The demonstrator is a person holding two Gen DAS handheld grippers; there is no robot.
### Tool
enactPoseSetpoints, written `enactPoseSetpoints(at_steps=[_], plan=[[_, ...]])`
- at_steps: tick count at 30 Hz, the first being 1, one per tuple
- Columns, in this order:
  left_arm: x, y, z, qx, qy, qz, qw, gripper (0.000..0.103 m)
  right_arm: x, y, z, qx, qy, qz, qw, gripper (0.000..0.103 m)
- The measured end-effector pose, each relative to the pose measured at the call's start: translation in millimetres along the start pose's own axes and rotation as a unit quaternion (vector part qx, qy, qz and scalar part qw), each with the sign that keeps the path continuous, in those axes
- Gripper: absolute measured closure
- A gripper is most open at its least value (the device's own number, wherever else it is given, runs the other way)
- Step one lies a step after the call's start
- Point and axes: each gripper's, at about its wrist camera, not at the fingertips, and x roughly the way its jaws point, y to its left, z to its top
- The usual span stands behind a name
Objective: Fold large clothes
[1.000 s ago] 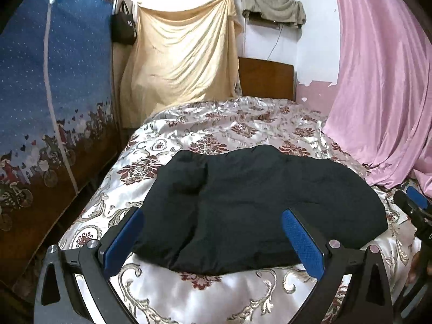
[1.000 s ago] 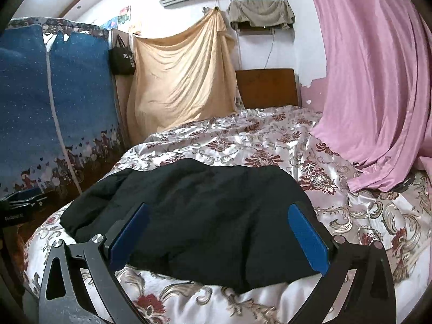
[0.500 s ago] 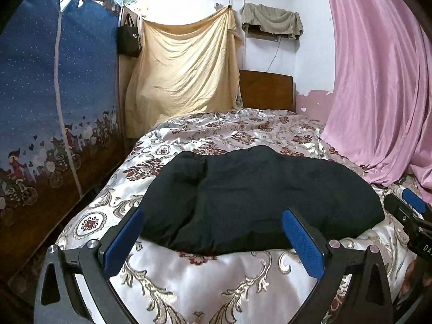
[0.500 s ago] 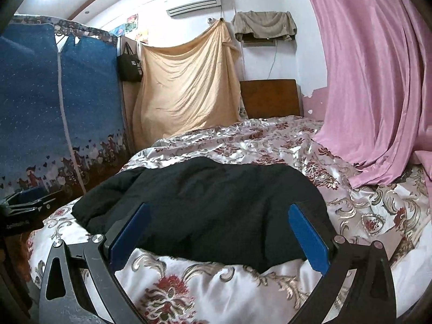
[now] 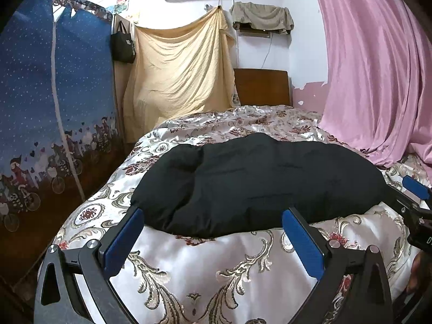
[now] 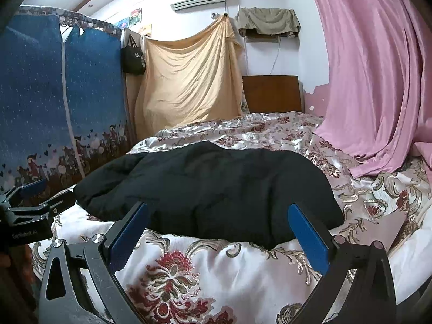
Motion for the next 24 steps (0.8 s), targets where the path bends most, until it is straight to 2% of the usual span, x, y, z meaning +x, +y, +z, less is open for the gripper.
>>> enactPoseSetpoints(at_steps=[24], plan=[[-7.0,-3.5,-9.8,0.0,-0.014,0.001,0.9999,0.0,2.7,4.9,-13.0,0.004,0.001,0.006,1.0,0.002]])
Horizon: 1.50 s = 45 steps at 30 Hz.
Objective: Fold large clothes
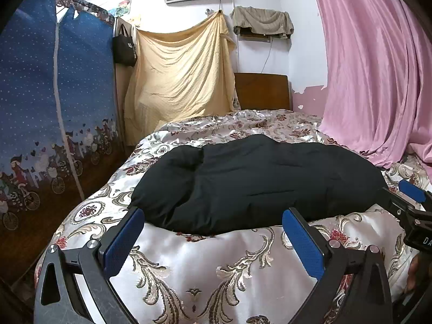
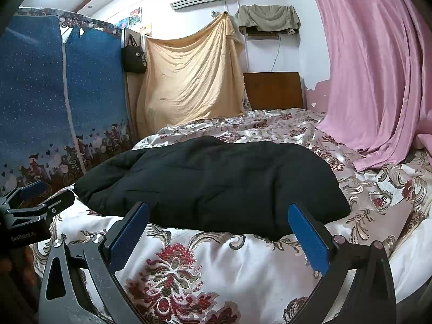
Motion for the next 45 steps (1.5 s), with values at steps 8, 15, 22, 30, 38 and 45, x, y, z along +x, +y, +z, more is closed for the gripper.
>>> enactPoseSetpoints(at_steps=[8,15,22,30,38,45], plan=[[-4.1,-5.8,-0.2,0.002,-0.005,-0.001,1.0,0.0,0.3,-0.9,-0.8,0.0,0.0,0.001,1.0,0.002],[-5.3,-9.0,-0.6,0.003,-0.005,0.0,1.0,0.0,-0.1,1.5,-0.5,0.0,0.001,0.002,1.0,0.002],[-5.8,-10.5,-0.9,0.005,-0.006,0.001,1.0,0.0,-0.2,1.8,-0.7,0.001,0.001,0.002,1.0,0.002],[-6.5,-12.2,-0.4,0.005,-0.007,0.001,1.0,0.0,-0.4,2.4,-1.0,0.001,0.001,0.002,1.0,0.002],[-6.3,-12.0,-0.8,0.005,-0.007,0.001,1.0,0.0,-0.5,2.4,-0.9,0.001,0.001,0.002,1.0,0.002],[-6.2,-12.2,-1.1,0.005,-0.006,0.001,1.0,0.0,-0.4,2.6,-1.0,0.001,0.001,0.002,1.0,0.002]])
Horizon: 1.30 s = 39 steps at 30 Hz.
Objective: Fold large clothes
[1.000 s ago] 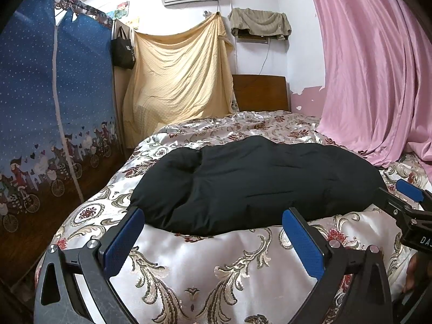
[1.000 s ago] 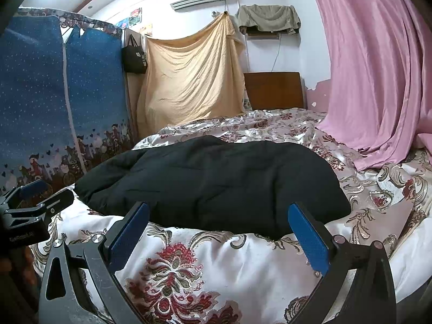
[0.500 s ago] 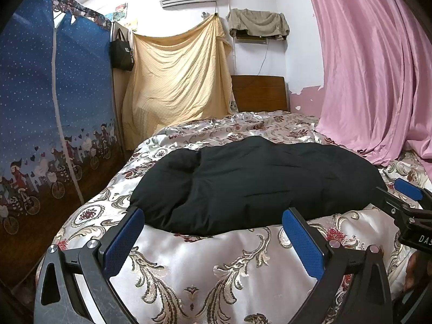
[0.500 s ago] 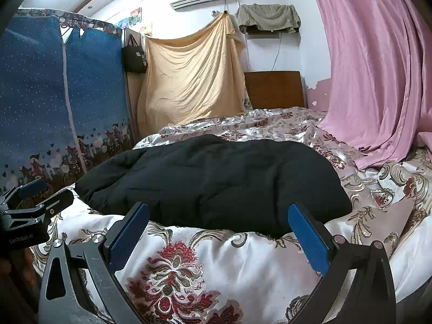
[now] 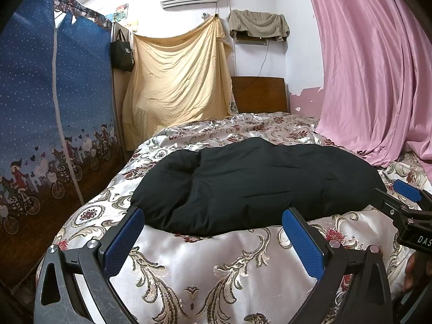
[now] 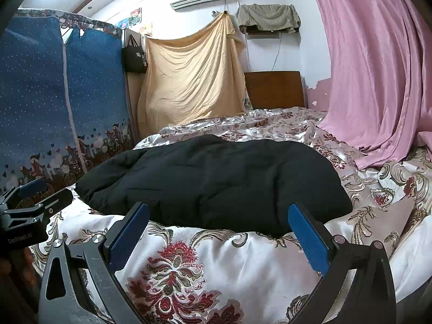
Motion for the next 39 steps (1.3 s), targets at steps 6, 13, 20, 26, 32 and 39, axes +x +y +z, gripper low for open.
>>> enactPoseSetpoints(at_steps=[6,13,20,26,32,39], plan=[[-0.4,-0.5,-0.2,-0.001,-0.002,0.001,1.0,0.0,-0.2,1.1,-0.5,0.0,0.0,0.0,1.0,0.002],[-0.5,-1.0,-0.6,0.0,-0.001,0.001,1.0,0.0,-0.4,1.8,-0.5,0.0,0.0,0.0,1.0,0.002],[-0.7,-1.1,-1.1,-0.001,-0.001,0.001,1.0,0.0,-0.6,2.7,-1.0,0.001,0.0,0.0,1.0,0.002],[-1.0,-0.9,-1.3,-0.001,-0.002,0.001,1.0,0.0,-0.7,3.1,-0.9,0.001,0.0,0.0,1.0,0.002],[-1.0,-1.6,-1.8,-0.001,-0.002,0.001,1.0,0.0,-0.6,3.3,-1.0,0.001,0.0,0.0,1.0,0.002],[-1.2,-2.3,-2.4,-0.001,-0.001,0.002,1.0,0.0,-0.7,4.2,-1.7,0.001,0.001,0.0,1.0,0.002]])
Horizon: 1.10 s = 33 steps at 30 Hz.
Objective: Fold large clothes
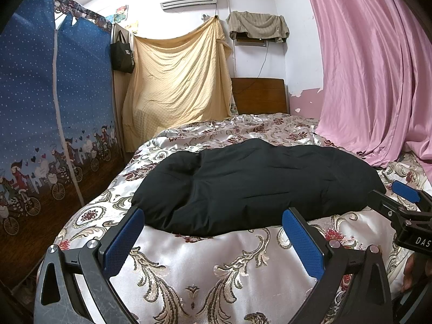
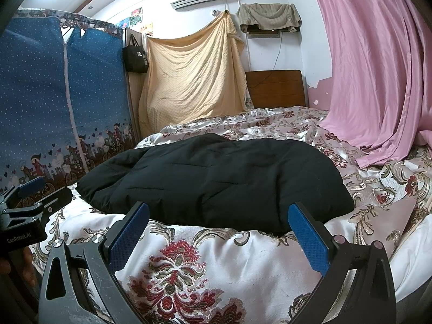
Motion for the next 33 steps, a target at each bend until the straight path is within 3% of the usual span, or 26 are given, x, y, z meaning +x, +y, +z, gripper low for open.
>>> enactPoseSetpoints(at_steps=[13,20,25,33], plan=[[-1.0,-0.6,0.6,-0.001,0.001,-0.001,1.0,0.0,-0.1,1.1,-0.2,0.0,0.0,0.0,1.0,0.002],[-2.8,0.5,3.3,-0.021,0.013,-0.035,0.9991,0.0,-0.7,2.5,-1.7,0.0,0.0,0.0,1.0,0.002],[-0.2,1.8,3.4,-0.026,0.016,-0.01,0.9995,0.0,-0.5,2.0,-1.1,0.001,0.0,0.0,1.0,0.002],[0.6,3.8,2.9,-0.024,0.01,-0.001,0.9996,0.0,-0.8,3.6,-1.4,0.0,0.0,-0.001,1.0,0.002]])
